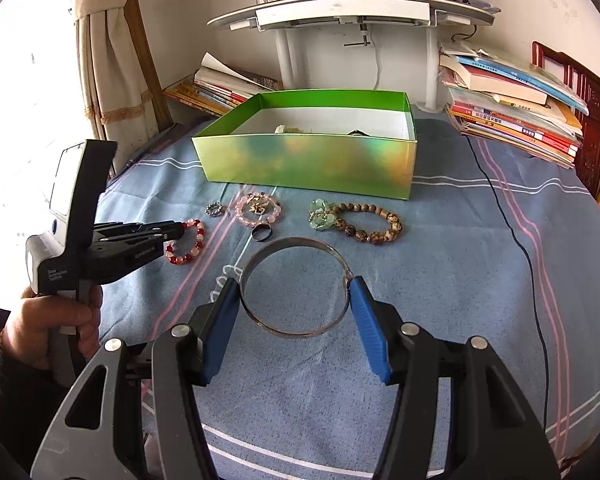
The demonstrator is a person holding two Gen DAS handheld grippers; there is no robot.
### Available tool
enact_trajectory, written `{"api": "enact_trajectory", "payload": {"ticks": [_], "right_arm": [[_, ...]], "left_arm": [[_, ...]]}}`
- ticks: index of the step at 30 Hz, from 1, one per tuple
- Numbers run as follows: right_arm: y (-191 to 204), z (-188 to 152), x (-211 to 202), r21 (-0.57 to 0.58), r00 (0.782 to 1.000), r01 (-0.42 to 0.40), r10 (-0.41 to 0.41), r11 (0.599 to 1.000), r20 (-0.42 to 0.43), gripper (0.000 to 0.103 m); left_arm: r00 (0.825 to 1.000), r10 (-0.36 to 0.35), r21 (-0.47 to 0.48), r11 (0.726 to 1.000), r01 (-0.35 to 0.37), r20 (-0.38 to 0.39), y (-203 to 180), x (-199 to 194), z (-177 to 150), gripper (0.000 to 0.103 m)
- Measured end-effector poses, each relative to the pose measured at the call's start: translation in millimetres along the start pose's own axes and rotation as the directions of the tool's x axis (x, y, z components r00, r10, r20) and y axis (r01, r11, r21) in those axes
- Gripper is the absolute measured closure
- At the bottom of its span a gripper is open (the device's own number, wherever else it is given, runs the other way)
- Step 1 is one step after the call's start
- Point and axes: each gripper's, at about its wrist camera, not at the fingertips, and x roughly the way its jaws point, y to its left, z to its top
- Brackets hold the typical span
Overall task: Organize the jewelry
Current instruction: 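Lift the bead bracelet with the left tool while the right tool holds the bangle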
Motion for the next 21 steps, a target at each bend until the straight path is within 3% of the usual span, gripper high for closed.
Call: {"api": "enact_trajectory", "payload": {"ticks": [6,14,21], "right_arm": [[4.4,-0.7,-12.6,-0.003,1.0,0.0,0.0,1.0,0.028,0.047],[16.0,-4.1,-43.1,-0.015,0.994,-0.005,0.006,1.0,0.106,0.047],[19.0,-10.5,-60.5,-0.014,0.989,0.014,-0.012,1.0,0.149,0.047]], "left_arm": [[0.997,-0.017,-0.021,1.0,0.019,0.08,3.9,-40.4,-14.1,0.096],[0.971,-0.091,0.038,0.996,0.085,0.221,-11.7,-132.5,-31.3,0.095],[0.954,-0.138,0.053,0.99,0.128,0.267,-26.1,-171.6,-38.6,0.095]]}}
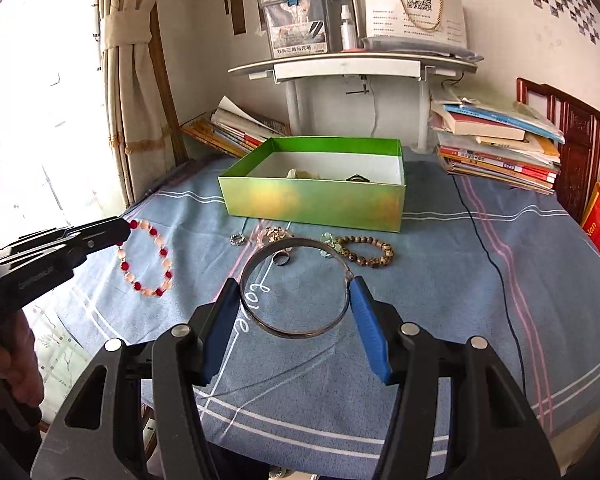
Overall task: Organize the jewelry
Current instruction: 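Lift the bead bracelet with the left tool while the right tool holds the bangle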
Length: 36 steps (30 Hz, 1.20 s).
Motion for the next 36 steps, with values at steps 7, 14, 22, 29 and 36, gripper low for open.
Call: {"api": "enact_trajectory", "payload": {"ticks": [7,14,22,29,36], "right_arm": [[-3.9,-3.3,-2.9,0.016,1.0,0.01,-0.01,1.0,0.009,0.047],[-4.9,-0.5,-1.8,0.014,1.0,0.015,-0.015,1.0,0.011,0.047],[-6.9,-0.4,0.9,0.013,1.0,0.017,-0.017,1.0,0.006,0.047],[-7.6,0.0,3.0,0.009,1.0,0.018,-0.018,1.0,0.003,0.047],[-10.2,1.1,8.3,0.011,1.0,0.022,-0.022,1.0,-0.006,0.047]], "left_arm": [[1.0,-0.01,0.004,1.0,0.01,-0.018,-13.6,3.2,-5.1,0.095],[1.0,-0.008,-0.001,1.0,0.008,-0.024,-12.3,8.1,-4.9,0.095],[1.0,-0.008,0.0,1.0,0.008,-0.025,-10.3,8.4,-1.9,0.095],[1.0,-0.008,-0.001,1.0,0.008,-0.027,-10.8,9.3,-2.0,0.095],[0.999,-0.009,0.002,1.0,0.009,-0.037,-10.6,13.5,-1.2,0.095]]}}
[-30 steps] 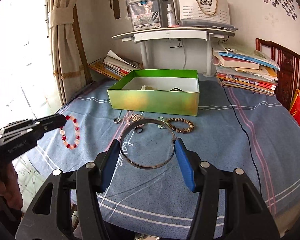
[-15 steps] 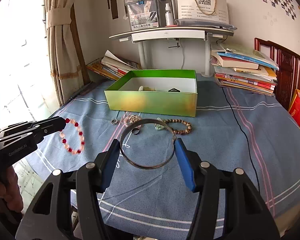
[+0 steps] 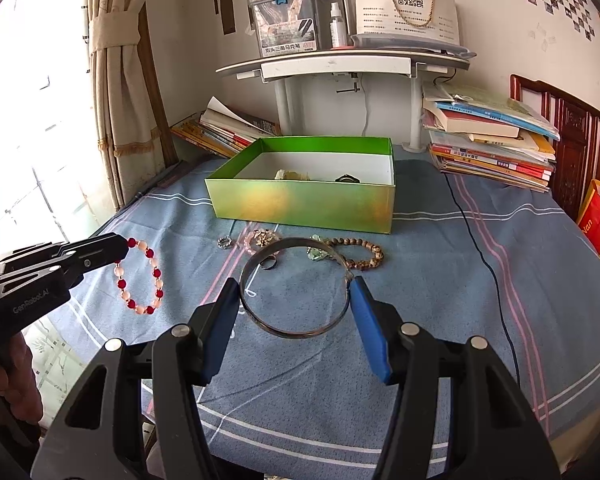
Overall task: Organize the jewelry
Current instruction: 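Lift the bead bracelet with the left tool while the right tool holds the bangle, then carry both items to the green box and open the left tool over it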
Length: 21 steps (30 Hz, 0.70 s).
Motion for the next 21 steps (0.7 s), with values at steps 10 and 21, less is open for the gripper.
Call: {"api": "enact_trajectory", "payload": {"ticks": [10,21], "right_arm": [[-6.4,9.7,12.3,0.005,1.0,0.007,-0.007,1.0,-0.006,0.047],[-24.0,79.1,43.9,-0.002,0.998,0.018,-0.018,1.0,0.058,0.047]], "left_arm": [[1.0,0.013,0.008,1.0,-0.013,-0.021,3.3,16.0,9.0,0.095],[0.999,0.025,0.064,0.998,-0.026,0.021,3.5,48.0,85.1,0.095]]}}
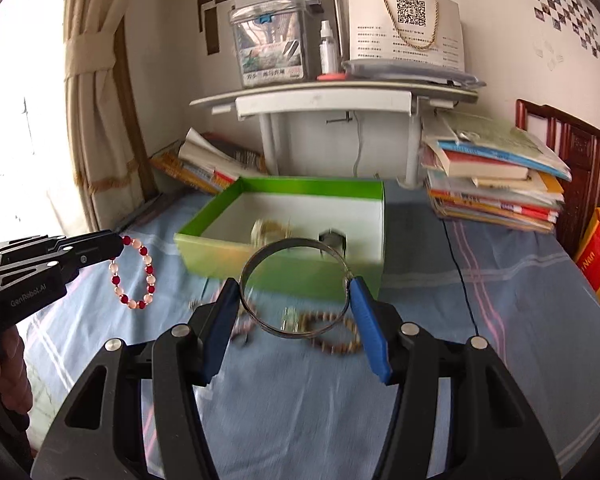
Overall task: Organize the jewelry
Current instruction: 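Carry both items to the green box and open the left tool over it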
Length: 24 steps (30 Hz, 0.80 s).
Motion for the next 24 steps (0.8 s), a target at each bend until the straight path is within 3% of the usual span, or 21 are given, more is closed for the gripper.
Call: {"api": "enact_trajectory", "payload": {"ticks": [5,9,17,19,20,21,22,24], "right_arm": [[-10.9,43.8,40.1,0.022,1.0,-0.004,0.004,1.0,0.005,0.047],[-22.1,70.8,95.5,0.037,0.999,0.011,-0.009,0.999,-0.047,0.047],[-36.9,81.1,178.5,0.06,0.994,0.03,-0.024,0.998,-0.105,0.046],[-40.1,82.3,187.1,0.061,0.993,0.03,-0.023,0.998,-0.115,0.046],[-41.5,82.9,184.7,0.07,0.993,0.032,-0.024,0.997,-0.118,0.046],[-42.9,84.2,178.9,0.082,0.994,0.022,-0.013,0.996,-0.109,0.046],[-42.5,86.2,167.0,0.086,0.996,0.004,0.003,0.996,-0.085,0.046],[-40.0,89.7,138.8,0.081,0.999,-0.005,0.008,0.997,-0.035,0.043]], "left_arm": [[1.0,0.014,0.019,1.0,-0.014,-0.002,6.9,44.6,54.9,0.095],[0.999,0.01,0.004,1.0,-0.01,-0.045,16.6,99.6,84.5,0.095],[0.989,0.079,-0.003,0.997,-0.08,-0.125,32.5,194.2,95.2,0.093],[0.986,0.106,0.003,0.994,-0.107,-0.13,36.5,205.6,93.7,0.079],[0.985,0.125,0.0,0.992,-0.126,-0.118,39.1,205.7,93.2,0.059],[0.986,0.135,-0.005,0.991,-0.136,-0.096,41.6,201.6,93.6,0.05],[0.988,0.134,-0.009,0.991,-0.135,-0.076,43.3,195.1,94.4,0.048],[0.991,0.129,-0.017,0.991,-0.13,-0.036,46.1,171.6,95.9,0.032]]}}
